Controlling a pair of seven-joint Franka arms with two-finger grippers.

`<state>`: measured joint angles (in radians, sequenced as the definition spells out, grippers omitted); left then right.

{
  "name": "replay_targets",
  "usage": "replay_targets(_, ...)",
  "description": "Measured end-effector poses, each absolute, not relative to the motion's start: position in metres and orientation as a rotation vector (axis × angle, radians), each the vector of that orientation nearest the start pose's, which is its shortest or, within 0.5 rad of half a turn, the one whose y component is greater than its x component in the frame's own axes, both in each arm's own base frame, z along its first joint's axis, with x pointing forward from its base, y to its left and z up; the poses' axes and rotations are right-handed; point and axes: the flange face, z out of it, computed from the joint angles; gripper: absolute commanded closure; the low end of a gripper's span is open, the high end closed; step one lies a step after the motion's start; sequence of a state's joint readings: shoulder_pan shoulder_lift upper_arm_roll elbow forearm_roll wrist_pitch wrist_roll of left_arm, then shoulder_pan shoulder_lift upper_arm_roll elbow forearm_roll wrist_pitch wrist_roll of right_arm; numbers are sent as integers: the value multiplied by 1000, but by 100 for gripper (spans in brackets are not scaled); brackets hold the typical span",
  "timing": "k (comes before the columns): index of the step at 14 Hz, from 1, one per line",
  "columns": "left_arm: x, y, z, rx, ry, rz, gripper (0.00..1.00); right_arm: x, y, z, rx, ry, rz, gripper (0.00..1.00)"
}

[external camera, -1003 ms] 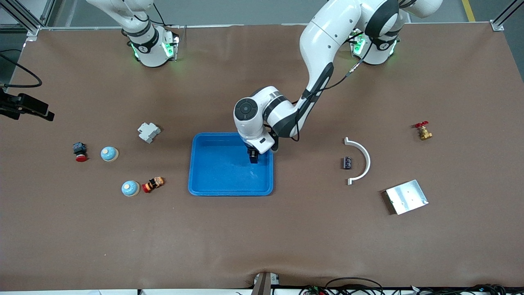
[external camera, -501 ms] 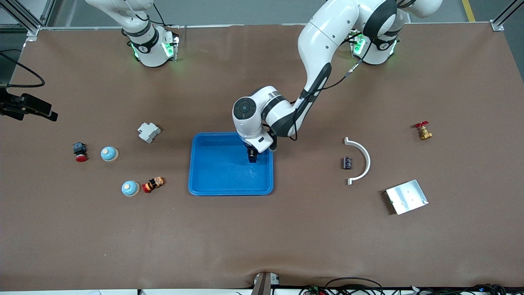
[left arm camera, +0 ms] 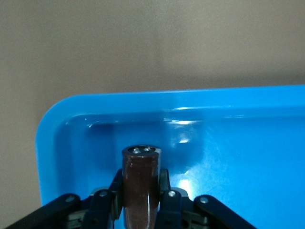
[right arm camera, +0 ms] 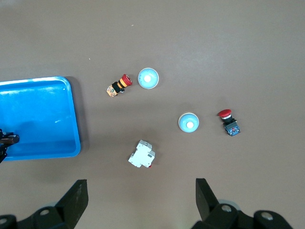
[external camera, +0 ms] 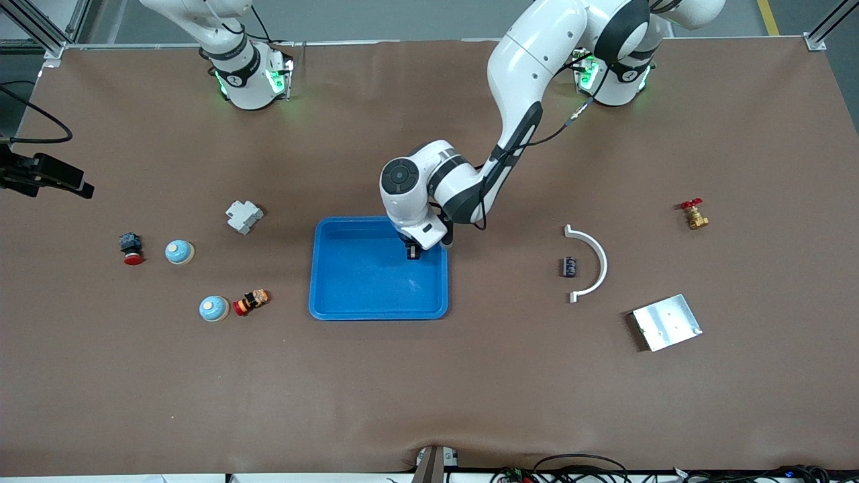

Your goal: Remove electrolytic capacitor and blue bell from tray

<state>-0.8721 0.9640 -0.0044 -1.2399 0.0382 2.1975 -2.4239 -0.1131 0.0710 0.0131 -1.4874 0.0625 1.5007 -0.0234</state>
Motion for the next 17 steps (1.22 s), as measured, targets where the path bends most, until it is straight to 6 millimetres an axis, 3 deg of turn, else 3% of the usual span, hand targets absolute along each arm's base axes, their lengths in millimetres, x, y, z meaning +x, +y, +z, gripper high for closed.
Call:
replay_targets(3,492,-578,197,-2375,-2095,-52,100,567,-51,618,-3072,115,82,0)
replay_targets(7,487,-580,248,-2730,-1547,-54,100,567,-51,618,-3072,115,81,0)
replay_targets(11,488,-567,264,-2839,-1205,-32,100,567,-51,618,-3071,118,81,0)
replay_targets(14,502,-537,275,-2890,-1030,-14,100,567,-52,618,-3071,128,82,0)
replay_targets(17,518,-486,291,-2981,-708,10,100,567,-49,618,-3070,155,83,0)
